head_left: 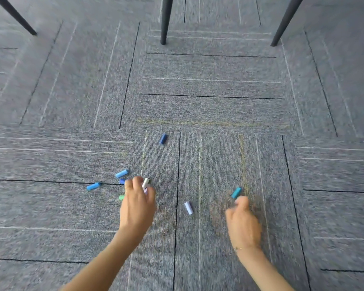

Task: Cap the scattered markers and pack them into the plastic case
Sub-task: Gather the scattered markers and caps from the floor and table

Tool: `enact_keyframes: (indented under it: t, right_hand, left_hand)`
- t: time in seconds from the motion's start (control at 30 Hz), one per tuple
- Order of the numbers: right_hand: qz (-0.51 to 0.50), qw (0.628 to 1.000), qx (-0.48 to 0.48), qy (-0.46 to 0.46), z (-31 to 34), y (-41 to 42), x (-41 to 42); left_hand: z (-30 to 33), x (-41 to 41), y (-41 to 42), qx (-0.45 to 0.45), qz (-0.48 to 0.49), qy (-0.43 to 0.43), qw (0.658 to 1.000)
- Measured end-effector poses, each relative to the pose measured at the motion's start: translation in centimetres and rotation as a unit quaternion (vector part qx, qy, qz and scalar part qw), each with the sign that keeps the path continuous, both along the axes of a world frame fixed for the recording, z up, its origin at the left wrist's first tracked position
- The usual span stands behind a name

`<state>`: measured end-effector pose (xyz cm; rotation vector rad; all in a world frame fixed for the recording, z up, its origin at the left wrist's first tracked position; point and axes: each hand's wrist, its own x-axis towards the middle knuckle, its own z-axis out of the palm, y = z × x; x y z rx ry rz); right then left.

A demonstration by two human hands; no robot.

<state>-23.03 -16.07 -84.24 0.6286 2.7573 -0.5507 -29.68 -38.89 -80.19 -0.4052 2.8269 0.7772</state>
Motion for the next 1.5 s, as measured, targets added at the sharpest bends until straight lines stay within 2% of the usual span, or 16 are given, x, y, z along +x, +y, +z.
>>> enact_keyframes:
  t: [0.1, 0.17, 0.23, 0.4, 0.53, 0.67, 0.77, 0.97, 1.03, 1.1, 1.2, 1.3, 1.43, 1.5]
  right_hand:
    - [-0.065, 0.997, 0.007, 0.044, 0.3, 1.2, -2.4]
    - [-0.052, 0.998, 0.005, 0.044, 0.5, 1.3, -4.2]
    - [-0.023, 0.999, 0.031, 0.006, 0.2, 1.2, -5.3]
    - [0.046, 0.989, 0.127, -0.065, -1.0, 0.7, -5.3]
    - [0.145, 0.978, 0.124, -0.083, 0.3, 0.8, -4.3]
    - [0.189, 0.976, 0.095, 0.045, 0.1, -0.8, -2.9]
    - [0.185, 0.968, 0.055, 0.161, -0.1, -4.2, -3.1]
    - [0.215, 0.964, 0.074, 0.142, -1.0, -9.9, -4.3]
    - [0.231, 0.959, 0.081, 0.139, -1.8, -10.2, -3.7]
    - [0.252, 0.951, 0.084, 0.160, -2.1, -9.8, -3.5]
    - [0.327, 0.920, 0.104, 0.189, -2.6, -8.7, -2.7]
    - [0.413, 0.890, 0.098, 0.168, -3.3, -7.7, -2.0]
    - [0.446, 0.882, 0.053, 0.143, -3.4, -7.7, -3.2]
    - [0.449, 0.878, 0.028, 0.162, -2.8, -9.0, -4.3]
  left_hand:
    - [-1.6, -1.9, -1.5, -0.098, -0.074, -0.063, 0.990]
    - [-2.9, -2.1, -2.3, -0.216, -0.186, -0.122, 0.951]
    - [-3.6, -2.1, -2.5, -0.282, -0.255, -0.143, 0.914]
    - [-2.9, -2.7, -2.0, -0.290, -0.277, -0.125, 0.908]
    - [-2.4, -2.8, -1.2, -0.291, -0.272, -0.136, 0.907]
    - [-1.4, -3.2, -0.9, -0.195, -0.202, -0.121, 0.952]
    - [-0.6, -3.7, -3.1, -0.093, -0.071, -0.082, 0.990]
    - [-0.9, -3.5, -10.0, -0.024, 0.049, -0.049, 0.997]
    - [-1.0, -3.3, -11.7, -0.074, 0.072, -0.048, 0.994]
    - [-1.2, -3.2, -13.0, -0.138, 0.068, -0.040, 0.987]
    - [-2.2, -2.9, -14.2, -0.149, -0.009, -0.032, 0.988]
    - [-3.9, -2.0, -15.0, -0.155, -0.121, -0.073, 0.978]
    - [-3.5, -2.3, -14.2, -0.223, -0.181, -0.164, 0.944]
    - [-3.2, -2.7, -13.9, -0.234, -0.200, -0.177, 0.935]
